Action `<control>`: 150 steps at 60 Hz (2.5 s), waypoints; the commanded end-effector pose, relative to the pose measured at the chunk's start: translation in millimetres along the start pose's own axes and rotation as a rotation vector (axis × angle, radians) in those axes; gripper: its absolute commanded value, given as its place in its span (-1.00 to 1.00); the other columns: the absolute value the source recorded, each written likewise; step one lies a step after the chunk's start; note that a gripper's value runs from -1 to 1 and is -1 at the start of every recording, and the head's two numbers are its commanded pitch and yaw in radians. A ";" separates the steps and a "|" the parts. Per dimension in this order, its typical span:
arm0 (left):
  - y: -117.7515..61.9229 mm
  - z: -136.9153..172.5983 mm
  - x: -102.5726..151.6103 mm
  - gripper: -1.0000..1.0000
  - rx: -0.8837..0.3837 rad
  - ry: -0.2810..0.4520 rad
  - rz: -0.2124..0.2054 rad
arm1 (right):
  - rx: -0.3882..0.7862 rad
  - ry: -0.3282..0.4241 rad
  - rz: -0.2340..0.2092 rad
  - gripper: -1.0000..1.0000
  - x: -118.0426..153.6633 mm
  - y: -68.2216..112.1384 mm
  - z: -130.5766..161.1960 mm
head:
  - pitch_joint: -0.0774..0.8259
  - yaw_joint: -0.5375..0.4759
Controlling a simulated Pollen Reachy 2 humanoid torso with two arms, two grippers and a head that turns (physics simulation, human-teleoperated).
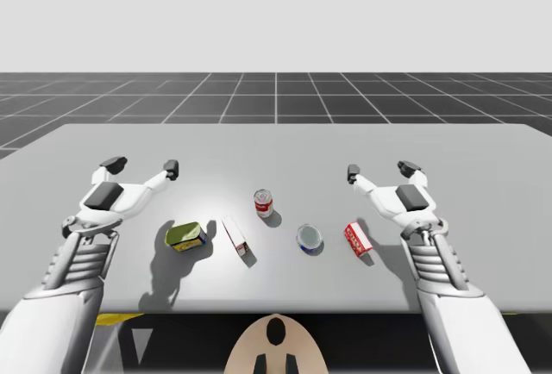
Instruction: Lift the gelatin box off the table.
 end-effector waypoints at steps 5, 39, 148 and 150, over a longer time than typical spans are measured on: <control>-0.3 0.9 1.9 -1.00 -0.004 -0.009 0.005 | 0.002 0.004 0.000 -1.00 -1.0 1.1 -0.6 | 0.77 -0.45; -2.3 2.4 1.3 -1.00 -0.003 -0.003 0.010 | 0.103 -0.022 -0.070 -1.00 23.0 6.1 35.3 | 0.82 -0.58; -7.8 -1.7 -6.7 -1.00 -0.002 0.018 -0.002 | 0.261 0.268 -0.132 1.00 -101.9 26.8 104.6 | 0.69 -0.59; -7.9 -1.6 -6.6 -1.00 -0.002 0.018 -0.002 | 0.262 0.268 -0.133 1.00 -102.2 27.0 104.8 | 0.63 -0.59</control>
